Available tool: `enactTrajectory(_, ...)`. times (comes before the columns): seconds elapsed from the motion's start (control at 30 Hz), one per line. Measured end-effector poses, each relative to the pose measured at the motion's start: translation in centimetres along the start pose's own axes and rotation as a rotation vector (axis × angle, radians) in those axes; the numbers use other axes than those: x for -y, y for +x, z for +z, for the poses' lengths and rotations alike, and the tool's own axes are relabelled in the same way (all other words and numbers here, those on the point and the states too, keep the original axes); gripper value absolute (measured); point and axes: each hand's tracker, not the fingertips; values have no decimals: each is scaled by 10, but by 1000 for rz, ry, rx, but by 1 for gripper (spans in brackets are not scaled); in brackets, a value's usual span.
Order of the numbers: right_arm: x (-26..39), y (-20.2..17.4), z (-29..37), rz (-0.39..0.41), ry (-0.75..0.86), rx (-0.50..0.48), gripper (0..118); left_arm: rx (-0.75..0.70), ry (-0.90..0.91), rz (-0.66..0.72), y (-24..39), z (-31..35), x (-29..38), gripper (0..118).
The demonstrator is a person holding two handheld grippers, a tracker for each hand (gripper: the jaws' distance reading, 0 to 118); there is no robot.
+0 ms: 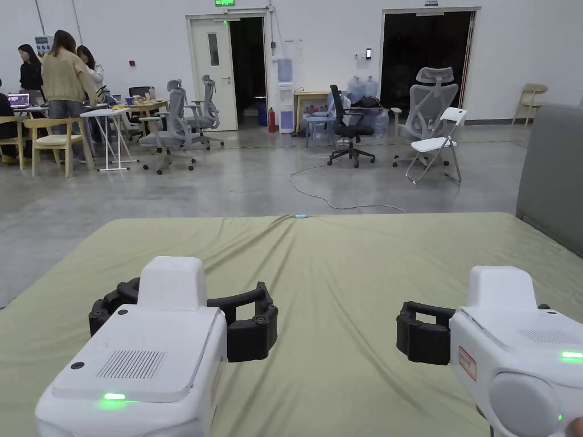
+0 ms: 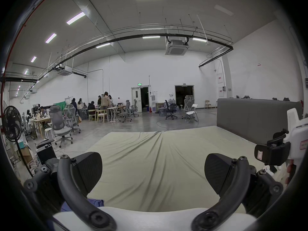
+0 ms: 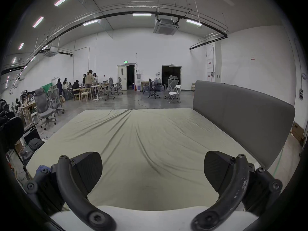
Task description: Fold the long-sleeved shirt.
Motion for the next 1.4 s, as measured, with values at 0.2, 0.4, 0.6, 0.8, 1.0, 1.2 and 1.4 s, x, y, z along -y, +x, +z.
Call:
enactTrajectory(0.2, -1, 1, 0, -5, -10, -4, 118, 3, 0, -1, 0, 0, 0, 118)
enactTrajectory(0.4, -1, -2, -2, 10, -14, 6, 118, 4, 4, -2, 1, 0, -1, 118)
enactTrajectory(0.6, 0, -1, -2, 9, -21, 6, 118, 4, 5, -3, 0, 0, -1, 118)
enactTrajectory(0.8, -1, 1, -2, 10, -17, 2, 118, 7, 2, -6, 2, 0, -1, 118)
enactTrajectory(1.0, -1, 2, 0, 32, -6, -10, 118, 10, 1, -7, 2, 0, -1, 118)
enactTrajectory(1.2, 0, -8, 7, 68, 36, -36, 118, 12, -2, -8, 3, -1, 0, 118)
enactTrajectory(1.4, 1, -15, 5, 83, 34, -35, 118, 13, -10, -10, 3, -2, 3, 118)
